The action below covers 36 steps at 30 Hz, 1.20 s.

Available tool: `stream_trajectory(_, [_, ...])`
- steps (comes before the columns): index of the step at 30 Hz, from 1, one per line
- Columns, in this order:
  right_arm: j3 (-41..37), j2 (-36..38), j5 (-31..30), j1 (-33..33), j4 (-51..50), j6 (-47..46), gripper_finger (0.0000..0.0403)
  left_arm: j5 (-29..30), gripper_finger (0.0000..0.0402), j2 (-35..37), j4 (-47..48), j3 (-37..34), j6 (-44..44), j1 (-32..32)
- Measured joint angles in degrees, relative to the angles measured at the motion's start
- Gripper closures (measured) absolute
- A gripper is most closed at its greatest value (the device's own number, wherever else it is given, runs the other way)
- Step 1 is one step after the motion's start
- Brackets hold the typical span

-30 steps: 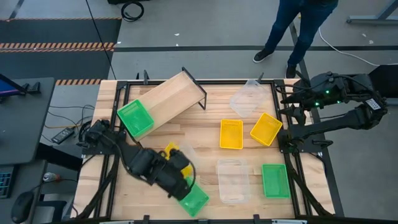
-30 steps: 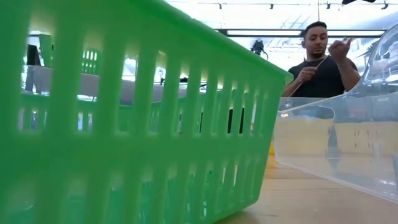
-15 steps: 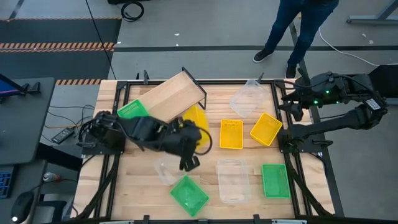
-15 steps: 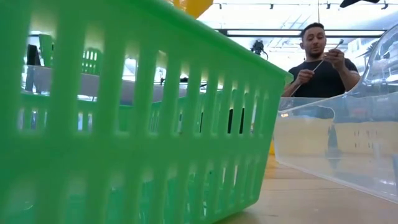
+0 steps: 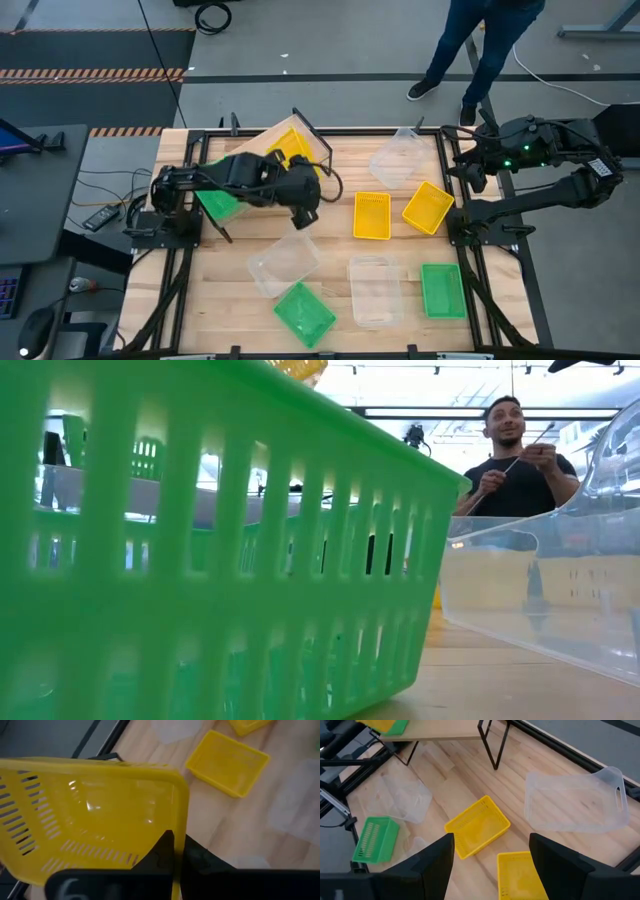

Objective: Stack baskets on shelf by color
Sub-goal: Put the bottom yellow bin on the shelf

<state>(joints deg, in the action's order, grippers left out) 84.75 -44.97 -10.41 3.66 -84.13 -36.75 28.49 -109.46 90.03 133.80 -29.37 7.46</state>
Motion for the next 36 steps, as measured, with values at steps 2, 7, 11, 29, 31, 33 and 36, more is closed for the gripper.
stream_trajectory(2, [0.0,0.0,0.0,0.0,0.0,-0.5,0.0139,-0.5,0.0393,0.0,-0.1,-0.3,0.1,-1.6])
stream_trajectory(7, [0.0,0.0,0.0,0.0,0.0,-0.6,0.0139,-1.4,0.0393,0.0,0.0,-4.0,0.5,-5.4])
stream_trajectory(11, [0.0,0.0,0.0,0.0,0.0,-0.6,0.0139,-5.5,0.0393,-0.1,0.0,-10.2,0.5,-8.3])
stream_trajectory(29, [0.0,0.0,-0.1,0.0,-3.5,0.5,0.0139,-10.7,0.0387,0.1,0.0,-24.7,-2.5,-13.0])
stream_trajectory(31, [0.0,0.0,-0.3,0.0,-3.5,1.0,0.0139,-11.3,0.0385,0.1,0.1,-24.3,-2.6,-13.5])
stream_trajectory(33, [0.0,0.0,-0.3,0.0,-3.5,1.0,0.0139,-12.6,0.0384,0.4,-0.1,-24.0,-2.6,-14.1])
stream_trajectory(36, [0.0,0.0,-0.4,0.0,-3.5,1.1,0.0139,-14.0,0.0387,1.0,0.0,-24.0,-2.6,-15.0])
